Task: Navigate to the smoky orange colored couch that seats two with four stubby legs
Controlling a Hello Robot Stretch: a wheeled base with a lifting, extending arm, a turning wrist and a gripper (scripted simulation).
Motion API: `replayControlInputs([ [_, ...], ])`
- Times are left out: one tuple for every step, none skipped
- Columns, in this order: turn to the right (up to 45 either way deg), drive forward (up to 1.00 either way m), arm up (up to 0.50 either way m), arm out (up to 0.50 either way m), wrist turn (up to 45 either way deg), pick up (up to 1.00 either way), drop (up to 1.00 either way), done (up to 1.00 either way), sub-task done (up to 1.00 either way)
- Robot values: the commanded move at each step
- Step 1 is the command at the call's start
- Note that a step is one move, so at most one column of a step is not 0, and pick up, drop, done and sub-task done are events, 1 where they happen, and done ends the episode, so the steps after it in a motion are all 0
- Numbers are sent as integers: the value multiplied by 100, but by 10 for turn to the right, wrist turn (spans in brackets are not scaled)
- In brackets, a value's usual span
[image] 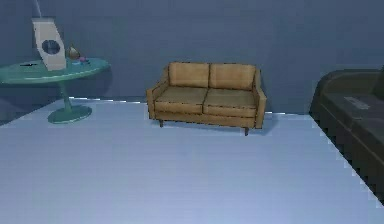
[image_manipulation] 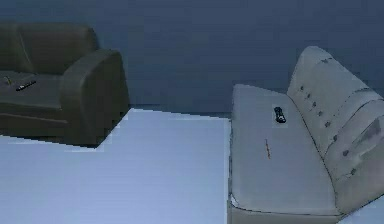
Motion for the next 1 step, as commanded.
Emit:
replayControlInputs([
  [240,0,0,0,0,0,0,0,0],
])
